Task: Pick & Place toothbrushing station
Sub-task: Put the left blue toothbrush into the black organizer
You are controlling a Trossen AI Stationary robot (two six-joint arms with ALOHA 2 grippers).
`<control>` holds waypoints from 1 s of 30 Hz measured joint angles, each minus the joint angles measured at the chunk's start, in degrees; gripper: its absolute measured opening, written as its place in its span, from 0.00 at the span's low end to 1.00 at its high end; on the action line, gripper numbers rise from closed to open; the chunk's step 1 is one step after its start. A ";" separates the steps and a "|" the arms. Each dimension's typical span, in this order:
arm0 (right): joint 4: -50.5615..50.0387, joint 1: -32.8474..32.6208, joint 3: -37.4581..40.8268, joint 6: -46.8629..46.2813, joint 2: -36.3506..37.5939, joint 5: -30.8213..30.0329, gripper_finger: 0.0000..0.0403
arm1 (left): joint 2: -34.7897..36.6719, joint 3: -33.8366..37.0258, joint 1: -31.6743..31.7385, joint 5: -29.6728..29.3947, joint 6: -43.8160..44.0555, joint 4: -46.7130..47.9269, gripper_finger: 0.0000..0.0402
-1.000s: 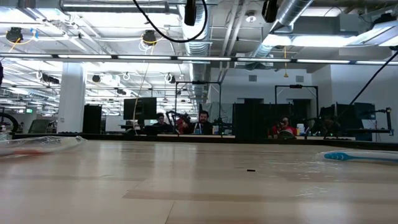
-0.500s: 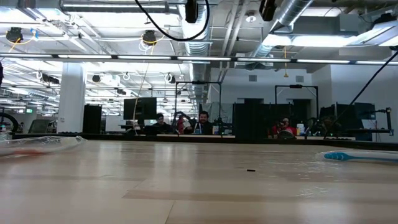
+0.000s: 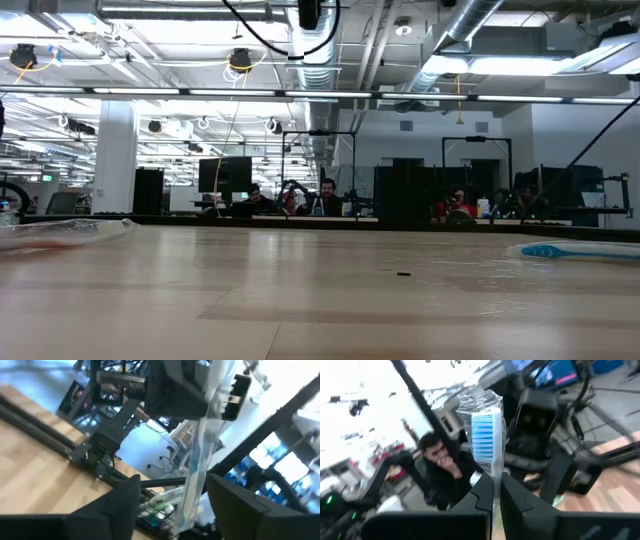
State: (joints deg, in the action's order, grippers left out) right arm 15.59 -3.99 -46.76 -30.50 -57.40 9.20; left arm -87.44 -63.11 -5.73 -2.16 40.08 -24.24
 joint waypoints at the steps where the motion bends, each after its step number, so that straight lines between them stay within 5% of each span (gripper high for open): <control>1: -1.71 -0.61 0.00 0.47 0.87 0.01 0.01 | 0.00 0.00 -0.19 0.20 -2.12 -0.07 0.57; 10: -18.17 -8.91 0.00 5.19 8.52 -3.24 0.00 | 0.00 0.00 -2.05 1.40 -19.69 0.19 0.55; 18: -32.56 -22.82 0.07 8.24 17.39 -17.93 0.00 | 0.00 0.00 -2.04 -0.57 -20.20 0.25 0.46; 30: -46.35 -46.90 0.00 8.59 29.04 -31.61 0.00 | 0.04 0.00 -3.05 -6.06 -16.93 0.25 0.37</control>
State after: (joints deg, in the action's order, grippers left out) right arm -30.76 -50.90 -46.76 -21.90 -28.36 -22.40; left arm -87.39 -63.11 -8.78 -8.22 23.15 -23.99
